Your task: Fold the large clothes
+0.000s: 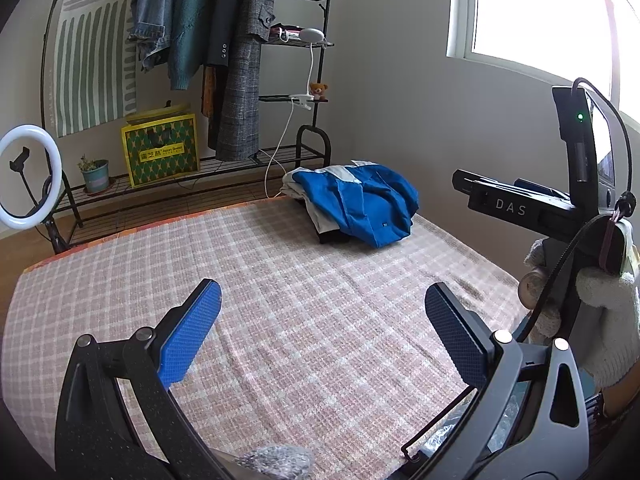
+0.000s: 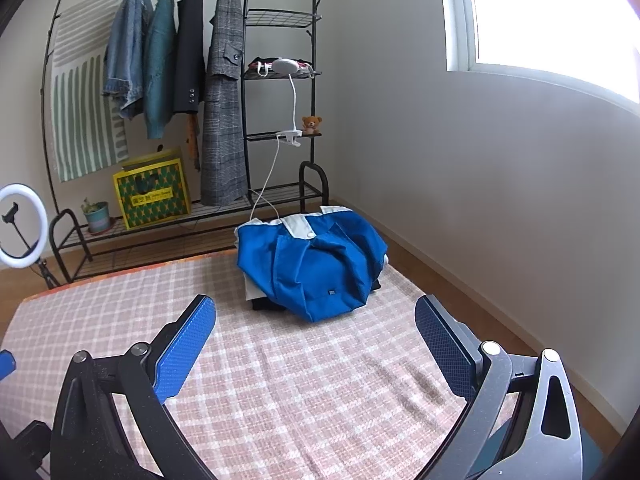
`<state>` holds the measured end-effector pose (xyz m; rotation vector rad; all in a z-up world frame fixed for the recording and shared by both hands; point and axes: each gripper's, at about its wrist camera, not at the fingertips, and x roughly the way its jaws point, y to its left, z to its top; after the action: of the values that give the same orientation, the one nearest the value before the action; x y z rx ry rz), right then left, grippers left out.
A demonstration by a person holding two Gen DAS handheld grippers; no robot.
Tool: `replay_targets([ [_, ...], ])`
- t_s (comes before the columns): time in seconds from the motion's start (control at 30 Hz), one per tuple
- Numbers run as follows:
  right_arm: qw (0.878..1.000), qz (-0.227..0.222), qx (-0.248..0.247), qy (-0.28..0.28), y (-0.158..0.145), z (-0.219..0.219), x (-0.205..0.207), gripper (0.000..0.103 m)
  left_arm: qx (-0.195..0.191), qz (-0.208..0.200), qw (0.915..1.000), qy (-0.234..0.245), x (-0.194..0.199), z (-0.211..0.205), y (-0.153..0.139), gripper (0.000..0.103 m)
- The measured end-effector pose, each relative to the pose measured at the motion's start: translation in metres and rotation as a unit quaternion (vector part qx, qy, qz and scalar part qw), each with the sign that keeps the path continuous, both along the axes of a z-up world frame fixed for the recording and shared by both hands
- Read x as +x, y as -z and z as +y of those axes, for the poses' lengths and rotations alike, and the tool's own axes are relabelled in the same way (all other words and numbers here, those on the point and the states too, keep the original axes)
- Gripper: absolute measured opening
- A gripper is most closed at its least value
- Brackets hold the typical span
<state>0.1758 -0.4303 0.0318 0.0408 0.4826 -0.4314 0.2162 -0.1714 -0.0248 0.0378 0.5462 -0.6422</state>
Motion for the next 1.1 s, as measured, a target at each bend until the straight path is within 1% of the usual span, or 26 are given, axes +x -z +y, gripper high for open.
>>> replay_targets([
  [0.2,1.0,0.0,0.0,0.001,-0.0001,0.0004,-0.0001,0.1,0.004,-0.007,1.0,0.003,-0.0015,-0.0001,-0.002,0.103],
  [1.1,1.0,0.002,0.004,-0.001,0.0031,0.0039,0.0003,0.1,0.004,-0.009,0.9999,0.006,-0.0035,0.0021,-0.0054,0.103],
])
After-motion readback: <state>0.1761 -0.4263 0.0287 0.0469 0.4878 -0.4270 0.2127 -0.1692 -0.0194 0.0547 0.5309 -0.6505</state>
